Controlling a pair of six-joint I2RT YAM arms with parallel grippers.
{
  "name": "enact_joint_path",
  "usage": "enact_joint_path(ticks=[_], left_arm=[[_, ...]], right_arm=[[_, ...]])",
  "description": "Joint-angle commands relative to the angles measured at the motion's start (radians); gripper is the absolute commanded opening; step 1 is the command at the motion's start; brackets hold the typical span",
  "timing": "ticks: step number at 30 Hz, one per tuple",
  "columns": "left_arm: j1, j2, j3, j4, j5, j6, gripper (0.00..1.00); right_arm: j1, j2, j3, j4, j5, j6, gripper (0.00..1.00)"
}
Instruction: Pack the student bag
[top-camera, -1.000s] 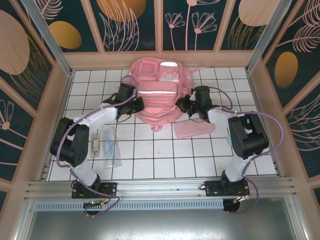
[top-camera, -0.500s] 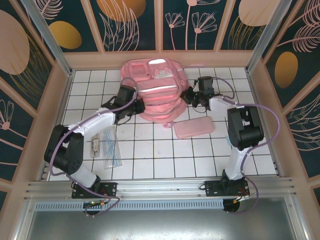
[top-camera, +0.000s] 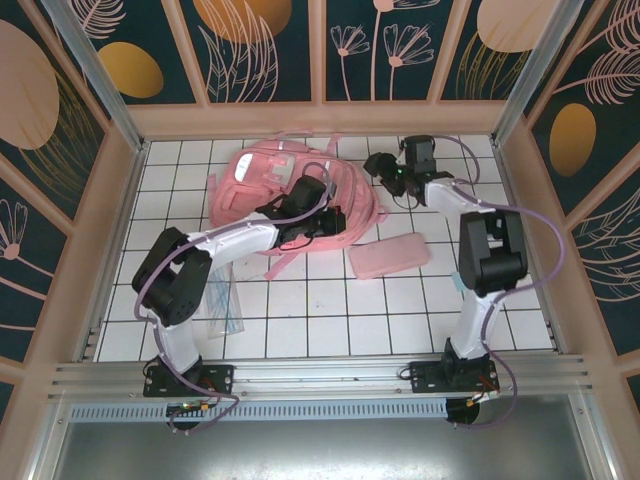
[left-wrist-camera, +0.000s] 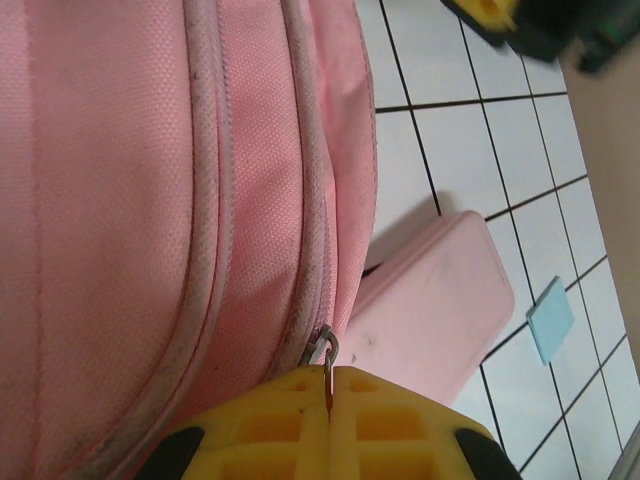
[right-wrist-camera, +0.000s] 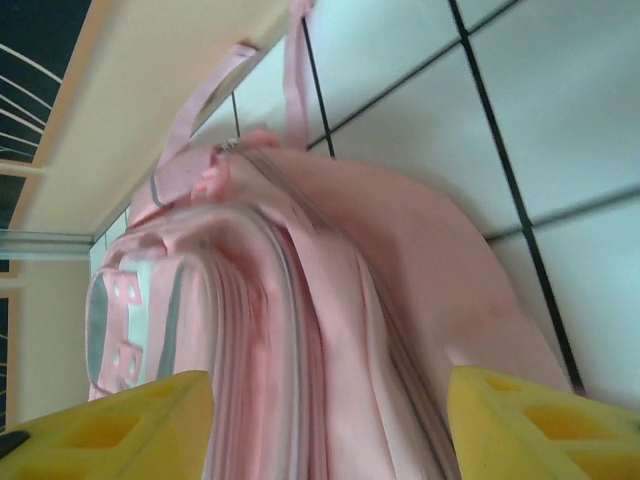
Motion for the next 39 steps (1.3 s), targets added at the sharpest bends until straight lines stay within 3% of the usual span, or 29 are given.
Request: enact_joint_path(ticks=[1,6,13,15,19,24,33,36,39], left_arm=[[0.009,0.031,0.065,0.032,0.009,0.032,0.00],[0.009,0.025,0.073,0.033,0.018,0.041,0.00],[0.008,-0.005,0.018,0.046,0.032,0.021,0.00],[0.009,-0.015,0.000,0.047,0.024,0.017,0.00],[0.010,-0.029,-0.016,0.028,0.004,0.008,0.00],[0.050,-0.091,-0.072,-0.062,-0.105,0.024,0.00],[0.259,-0.336,-0.296,-0.220,-0.287,0.089,0.00],[0.285,-0.364,-0.335,-0.220,-0.288,0.093,0.00],[0.284,-0.347,-0.329,-0.187,-0.215,0.080,0.00]], right_arm=[[0.010,-0.175,-0.143,0.008,0.018,0.023,0.64],[0.025,-0.248,-0.304,0.133,-0.067,0.107,0.62],[0.132,-0.063,-0.201,0.212,-0.135,0.116,0.58],[0.149,0.007,-0.158,0.227,-0.151,0.129,0.47],[0.147,0.066,-0.140,0.256,-0.138,0.162,0.00],[0.123,0.007,-0.174,0.228,-0.059,0.141,0.00],[0.110,-0.012,-0.177,0.202,-0.034,0.125,0.00],[0.111,-0.005,-0.166,0.202,-0.031,0.126,0.00],[0.113,0.000,-0.157,0.212,-0.042,0.136,0.00]])
